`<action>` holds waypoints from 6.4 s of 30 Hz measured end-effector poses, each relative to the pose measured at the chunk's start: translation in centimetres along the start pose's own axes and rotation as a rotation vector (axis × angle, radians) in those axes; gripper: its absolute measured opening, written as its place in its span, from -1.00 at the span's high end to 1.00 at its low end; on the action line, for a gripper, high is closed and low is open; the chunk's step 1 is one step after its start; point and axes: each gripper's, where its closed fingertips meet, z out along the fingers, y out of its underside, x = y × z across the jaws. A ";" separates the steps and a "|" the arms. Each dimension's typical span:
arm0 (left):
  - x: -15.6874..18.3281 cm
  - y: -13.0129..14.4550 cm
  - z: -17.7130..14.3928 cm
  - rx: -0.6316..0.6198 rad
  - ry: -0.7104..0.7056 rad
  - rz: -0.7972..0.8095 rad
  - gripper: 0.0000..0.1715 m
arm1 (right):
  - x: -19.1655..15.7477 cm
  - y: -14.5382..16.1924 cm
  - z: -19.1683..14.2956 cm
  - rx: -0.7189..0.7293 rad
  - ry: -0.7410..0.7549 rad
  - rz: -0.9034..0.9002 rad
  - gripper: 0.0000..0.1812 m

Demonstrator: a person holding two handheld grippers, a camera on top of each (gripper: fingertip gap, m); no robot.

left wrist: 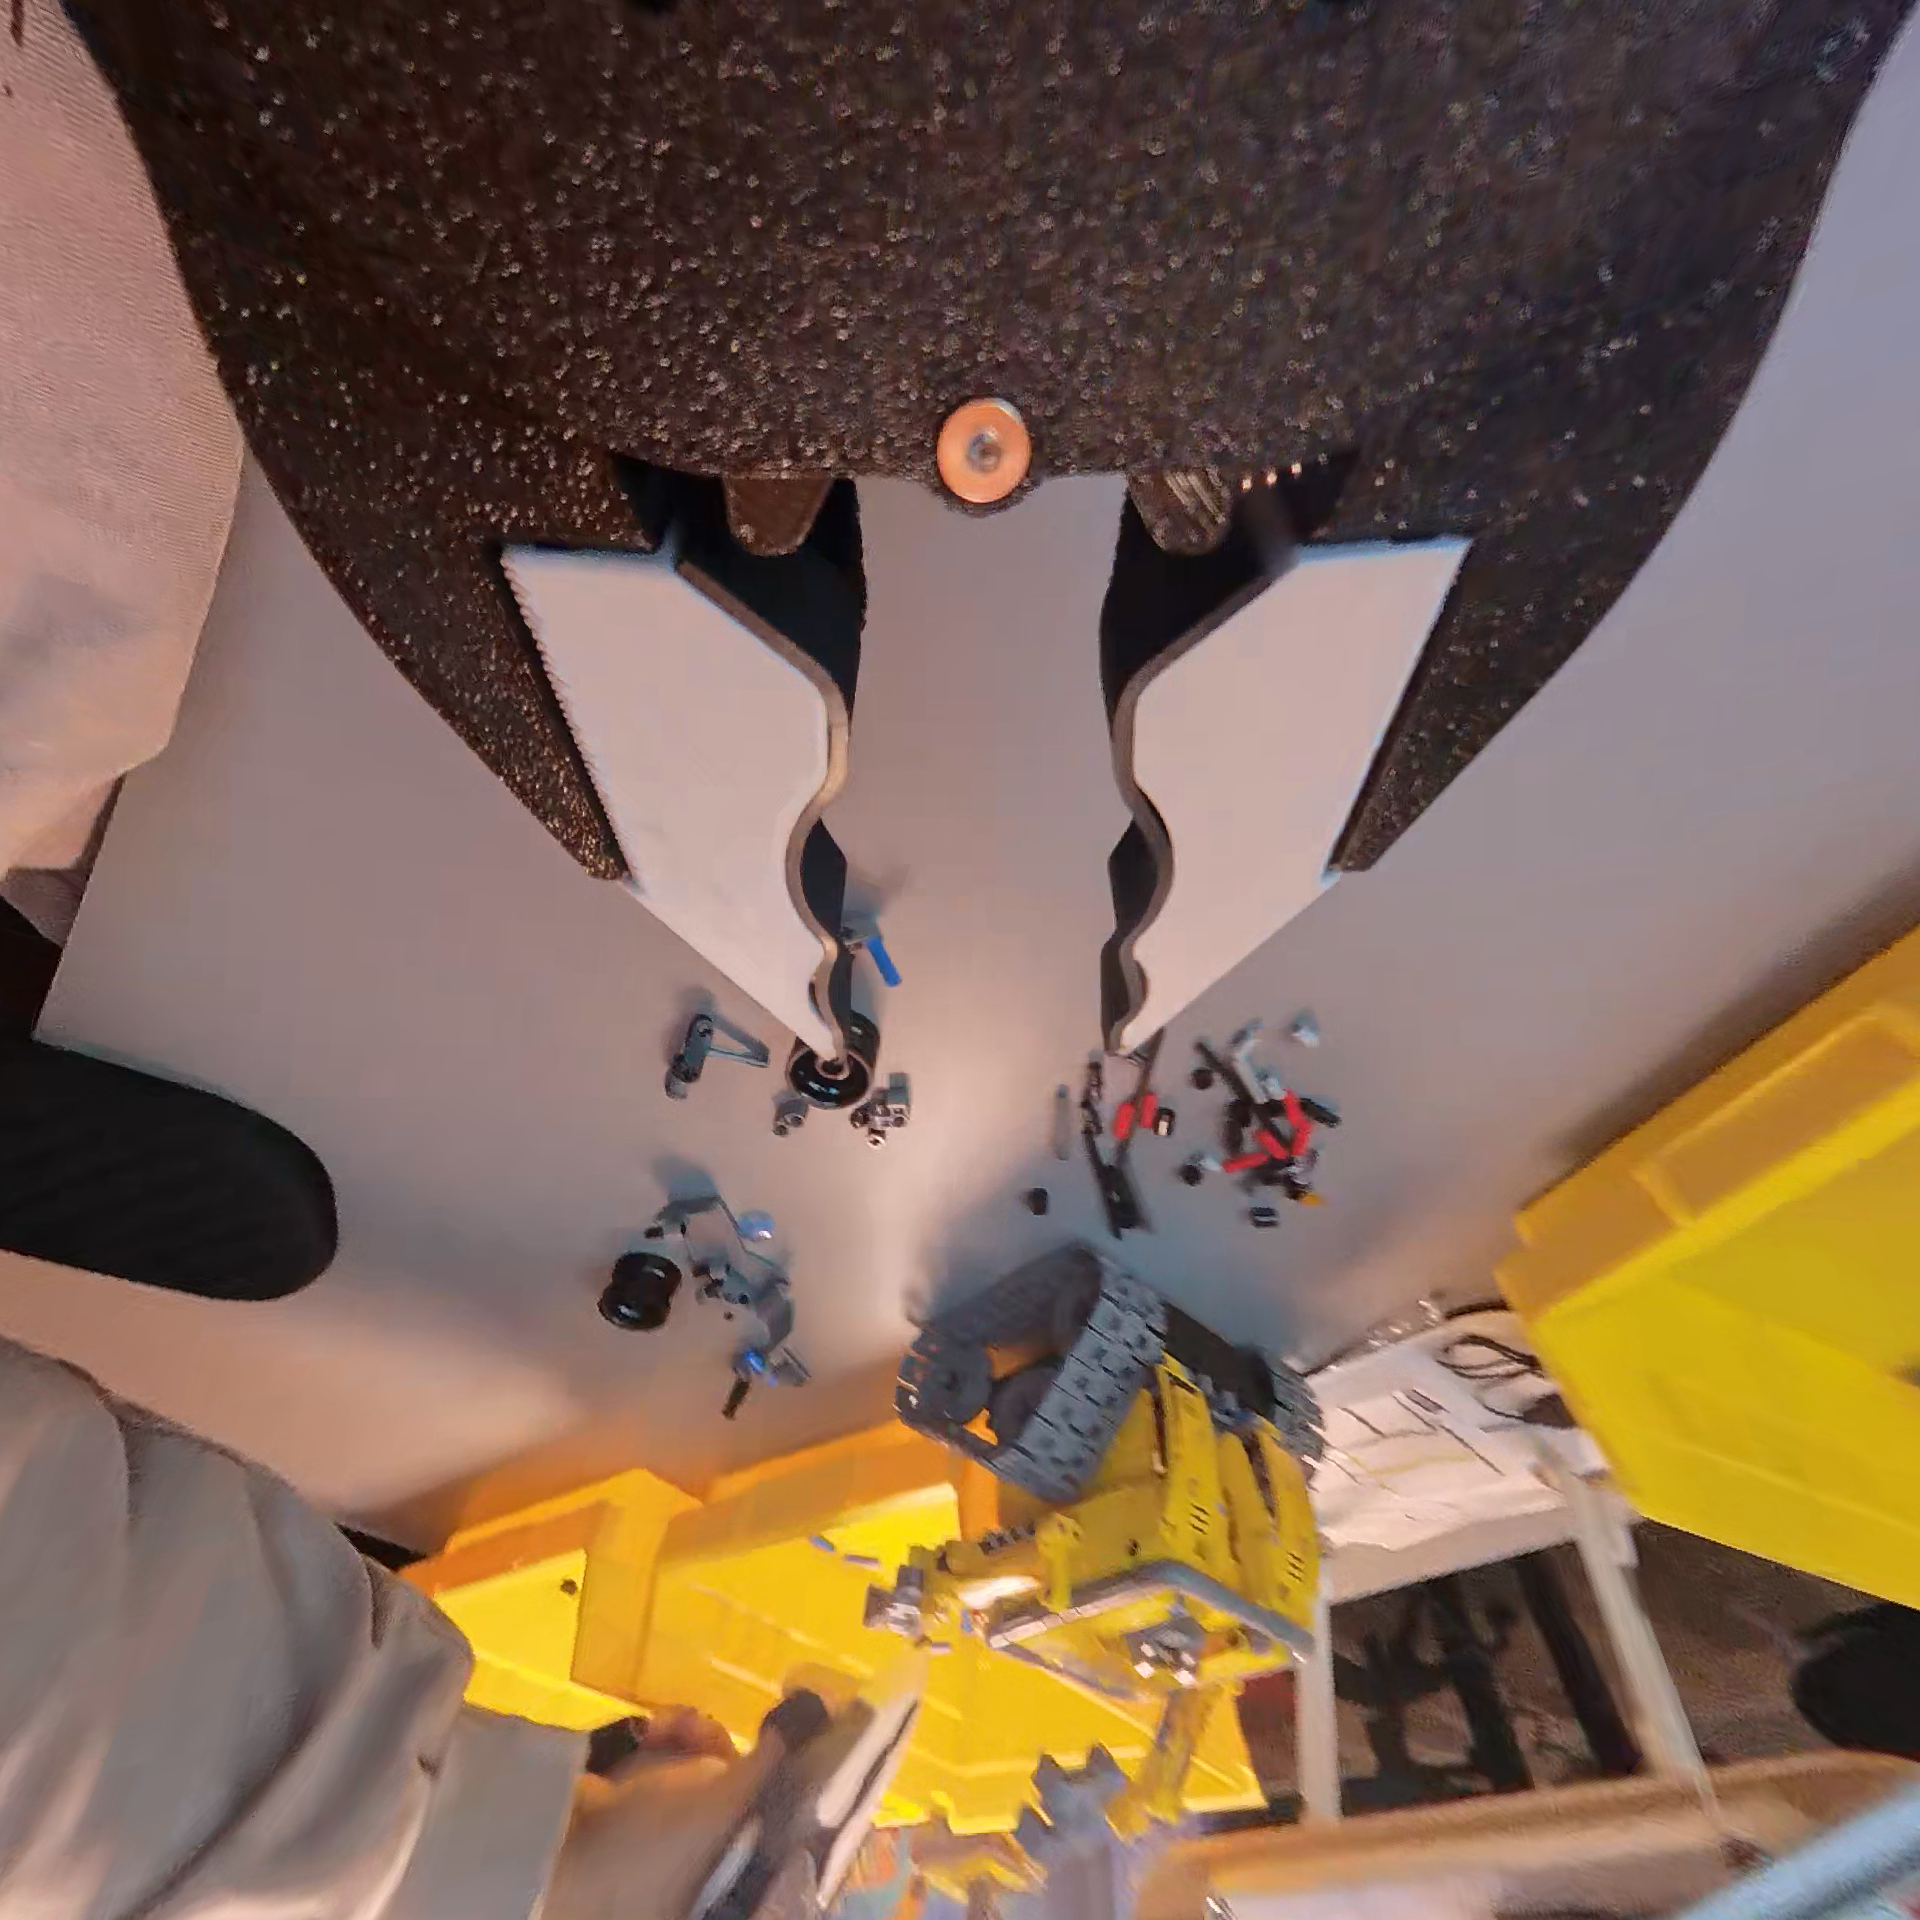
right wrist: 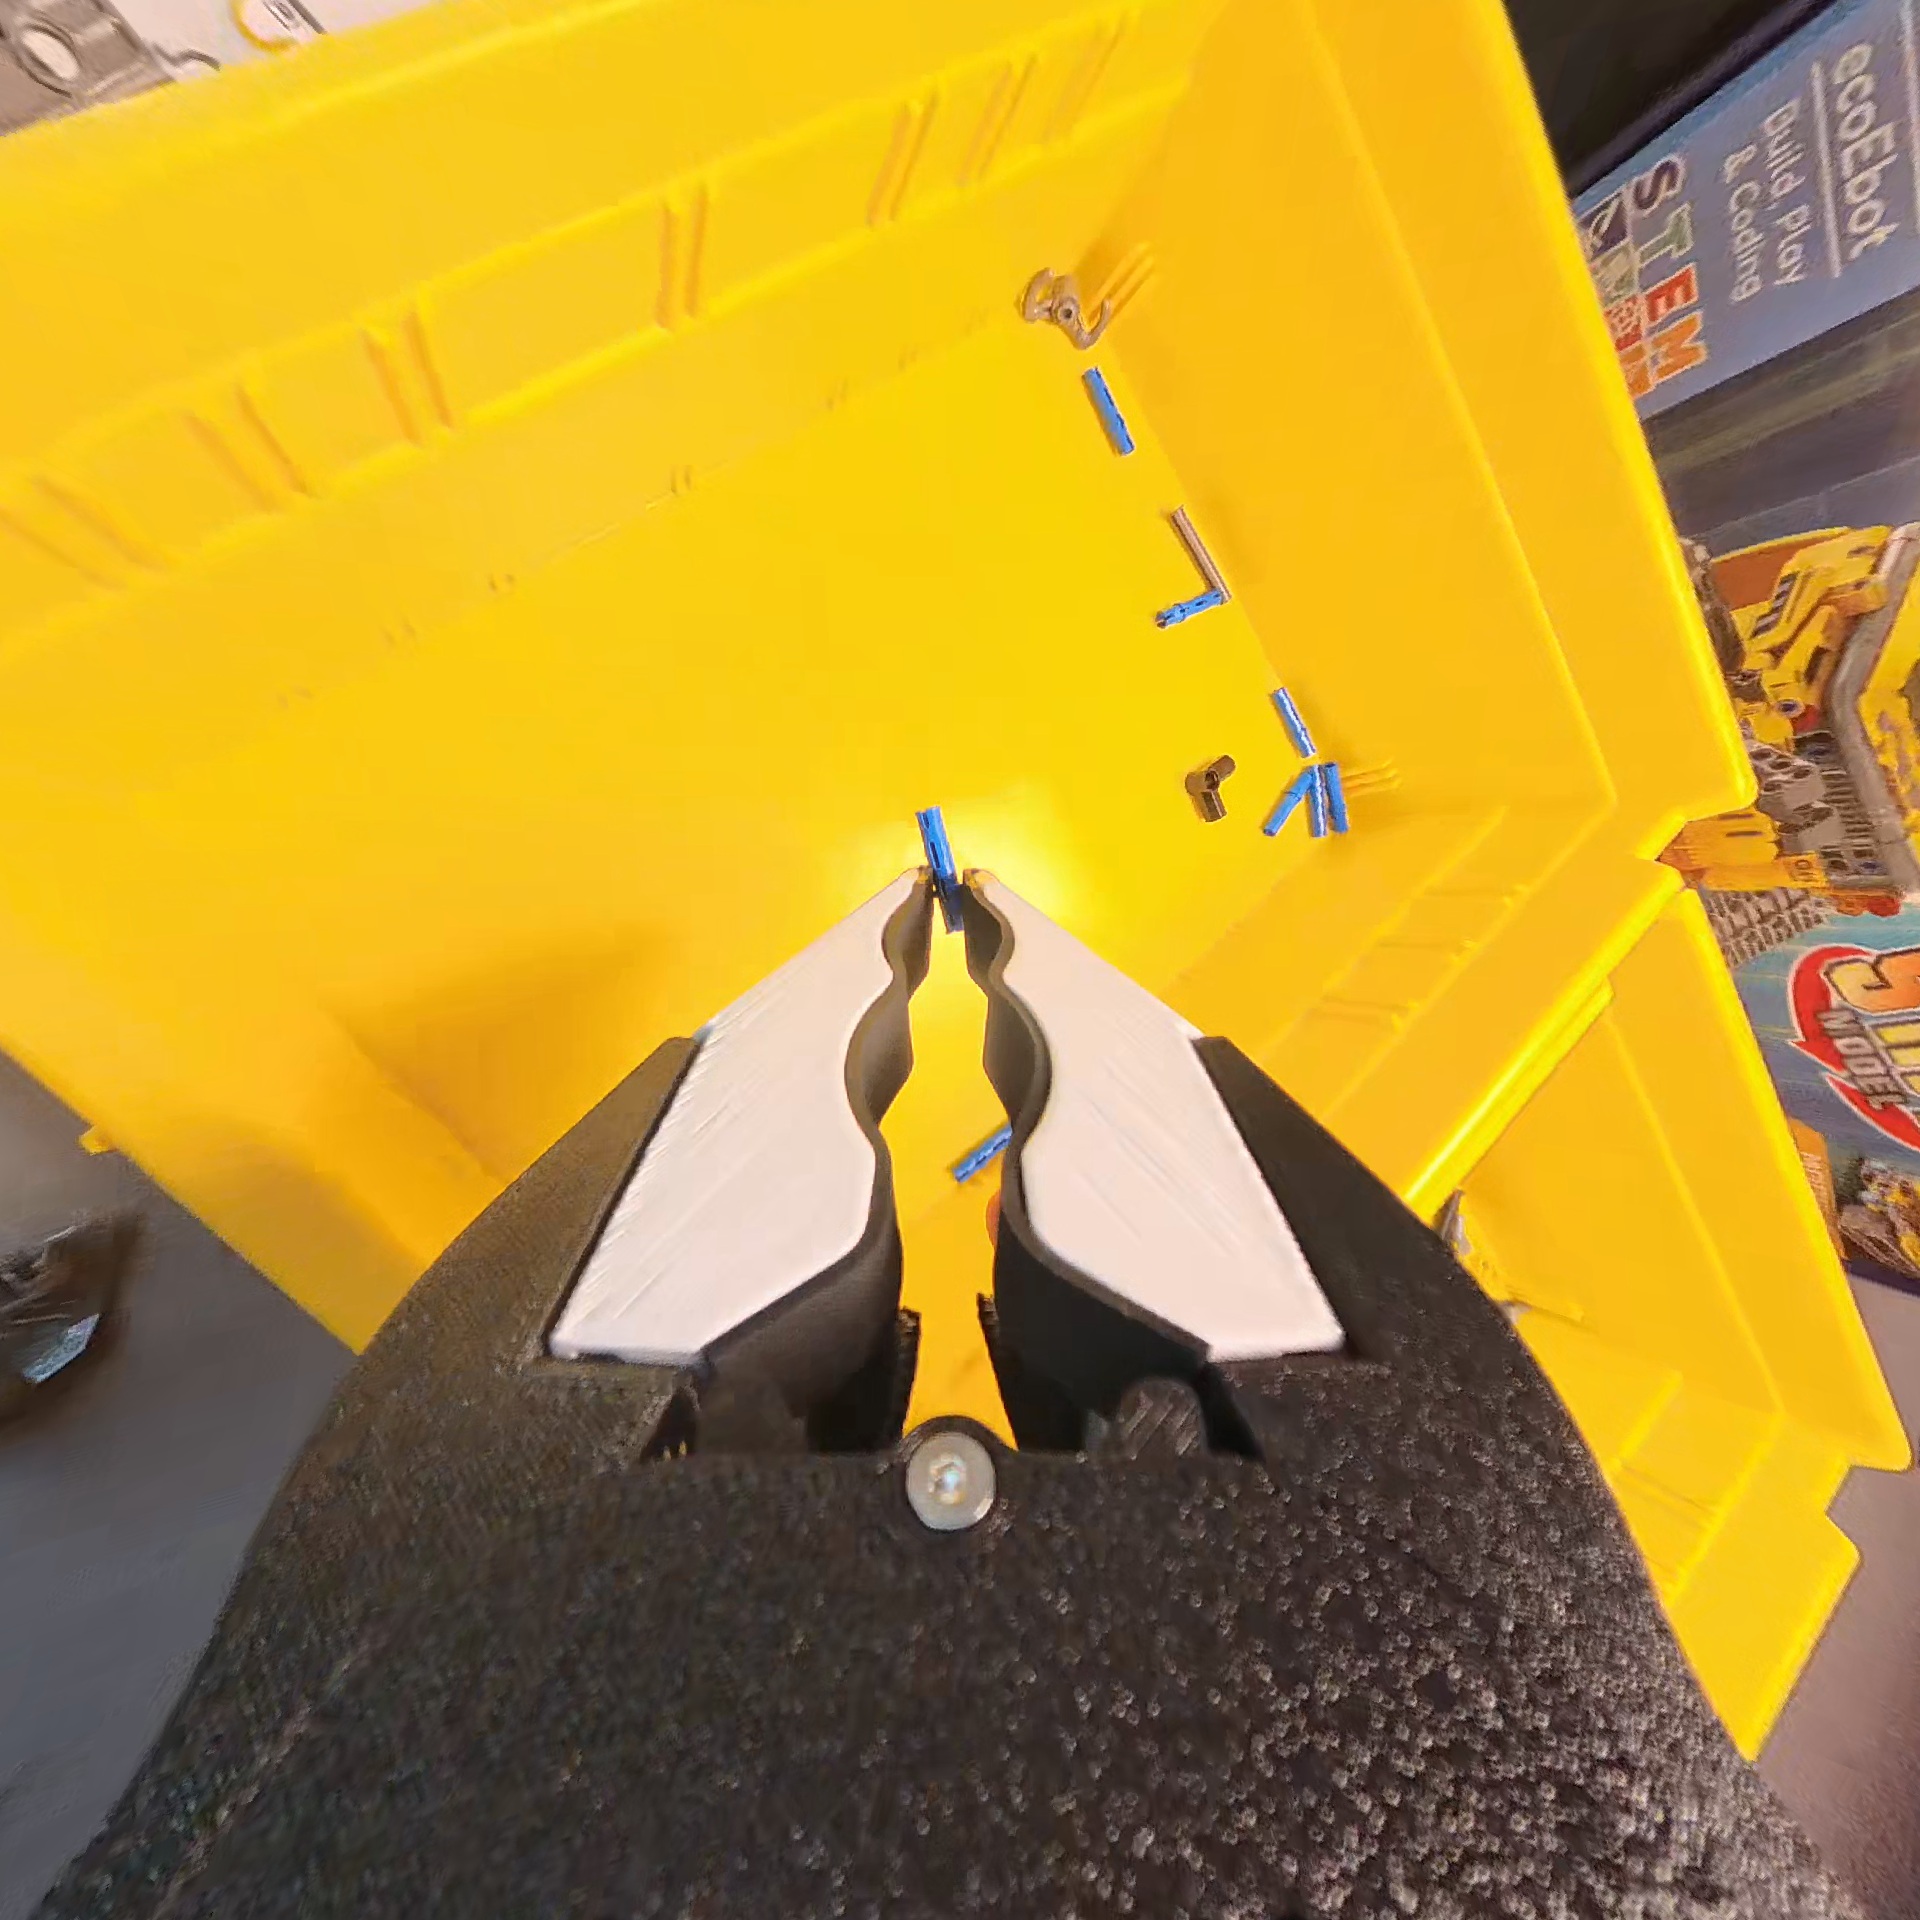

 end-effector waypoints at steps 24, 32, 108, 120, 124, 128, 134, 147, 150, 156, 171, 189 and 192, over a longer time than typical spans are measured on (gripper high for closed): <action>1.7 3.8 5.1 -0.178 0.139 0.004 0.41 | -15.7 -0.8 -12.5 0.390 -0.439 -0.225 0.77; 1.8 3.3 5.2 -0.146 0.127 0.033 0.43 | -23.2 3.6 -7.7 0.213 -0.623 -0.226 0.78; 9.4 -7.8 5.0 0.278 0.784 -0.253 1.00 | -31.4 -3.8 -24.9 1.095 -1.000 -0.145 0.99; 2.7 -11.8 0.9 0.536 0.634 -0.308 1.00 | -28.0 -5.1 -24.4 1.176 -0.855 -0.042 1.00; 3.9 -9.8 2.8 0.461 0.672 -0.345 0.99 | -30.5 -7.8 -25.6 1.178 -0.936 -0.080 0.77; 5.0 -9.6 3.0 0.459 0.699 -0.332 1.00 | -31.6 -9.1 -25.4 1.172 -0.930 -0.081 0.92; 5.3 -9.6 3.0 0.463 0.722 -0.342 1.00 | -31.4 -8.9 -25.6 1.183 -0.919 -0.069 0.96; 6.2 -9.4 2.9 0.452 0.730 -0.289 0.98 | -31.8 -8.4 -25.7 1.186 -0.932 -0.098 0.98; 6.4 -9.2 3.1 0.446 0.686 -0.228 0.97 | -31.8 -8.1 -25.6 1.194 -0.935 -0.098 0.98; 6.1 -9.6 3.0 0.454 0.680 -0.229 1.00 | -31.9 -8.0 -25.5 1.215 -0.952 -0.081 0.99; -3.4 -11.1 0.5 0.674 0.492 -0.501 0.99 | -29.4 -7.4 -22.4 1.153 -0.903 -0.006 0.98; -5.8 -7.3 4.3 0.509 0.357 -0.564 0.99 | -32.9 -11.6 -6.6 0.636 -0.396 -0.295 0.75; -4.6 -7.9 4.0 0.537 0.460 -0.596 0.99 | -32.6 -12.9 -12.8 0.845 -0.628 -0.162 0.73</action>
